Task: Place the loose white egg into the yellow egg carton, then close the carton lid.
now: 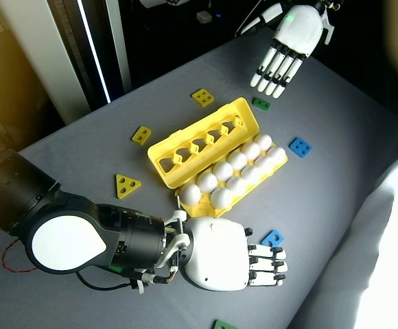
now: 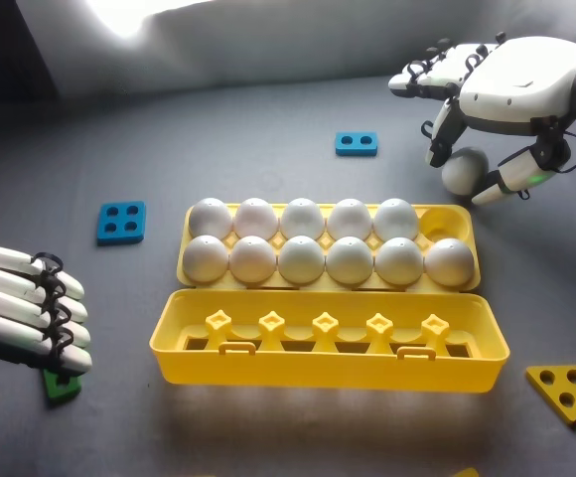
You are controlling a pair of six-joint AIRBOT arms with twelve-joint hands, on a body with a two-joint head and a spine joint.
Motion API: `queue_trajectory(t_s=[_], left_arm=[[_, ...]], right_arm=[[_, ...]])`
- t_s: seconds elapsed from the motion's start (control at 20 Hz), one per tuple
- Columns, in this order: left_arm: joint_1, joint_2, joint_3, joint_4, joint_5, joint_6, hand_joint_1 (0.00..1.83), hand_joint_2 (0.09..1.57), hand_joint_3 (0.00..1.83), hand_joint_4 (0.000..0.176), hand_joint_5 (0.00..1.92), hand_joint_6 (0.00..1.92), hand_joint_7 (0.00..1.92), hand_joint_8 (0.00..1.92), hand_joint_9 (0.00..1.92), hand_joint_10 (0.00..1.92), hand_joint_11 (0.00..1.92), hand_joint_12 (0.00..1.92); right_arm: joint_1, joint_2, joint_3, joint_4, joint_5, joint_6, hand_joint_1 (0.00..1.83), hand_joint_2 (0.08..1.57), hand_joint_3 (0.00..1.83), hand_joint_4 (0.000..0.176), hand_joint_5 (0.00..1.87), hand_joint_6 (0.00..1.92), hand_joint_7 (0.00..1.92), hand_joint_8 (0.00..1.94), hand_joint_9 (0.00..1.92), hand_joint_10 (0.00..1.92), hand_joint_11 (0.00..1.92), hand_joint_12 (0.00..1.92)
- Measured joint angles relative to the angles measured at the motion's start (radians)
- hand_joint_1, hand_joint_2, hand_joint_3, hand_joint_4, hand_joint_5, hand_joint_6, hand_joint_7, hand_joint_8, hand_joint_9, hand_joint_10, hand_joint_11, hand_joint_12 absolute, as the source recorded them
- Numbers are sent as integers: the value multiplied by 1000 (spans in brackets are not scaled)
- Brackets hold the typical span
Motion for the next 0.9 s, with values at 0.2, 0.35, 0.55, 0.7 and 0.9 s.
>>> queue_trajectory(t_s=[0.2, 0.35, 0.55, 0.7, 0.9], left_arm=[[0, 0, 0, 0, 0, 0, 0, 1045, 0, 0, 245, 3, 239, 2, 164, 2, 0, 284], [0, 0, 0, 0, 0, 0, 0, 1043, 0, 0, 248, 3, 240, 2, 164, 1, 0, 278], [0, 0, 0, 0, 0, 0, 0, 1048, 0, 0, 251, 2, 242, 1, 167, 2, 0, 296], [0, 0, 6, 0, 3, 0, 0, 1047, 0, 0, 264, 4, 252, 3, 176, 3, 0, 312], [0, 0, 6, 0, 3, 0, 0, 1056, 2, 0, 247, 1, 233, 2, 159, 2, 0, 275]], right_arm=[[0, 2, 0, 0, 0, 0, 1190, 1036, 0, 0, 1160, 668, 0, 0, 0, 0, 0, 391], [14, 2, 0, -7, -6, -1, 1195, 1031, 0, 0, 1172, 646, 0, 0, 0, 0, 0, 361], [32, 2, 0, -25, -23, -2, 1190, 1042, 2, 0, 1139, 703, 8, 3, 23, 9, 0, 322], [40, 2, 0, -31, -43, -9, 1189, 1044, 2, 0, 1137, 707, 45, 15, 12, 3, 0, 318], [57, 2, 0, -32, -46, -9, 1191, 1044, 0, 0, 1137, 709, 67, 7, 47, 9, 0, 290]])
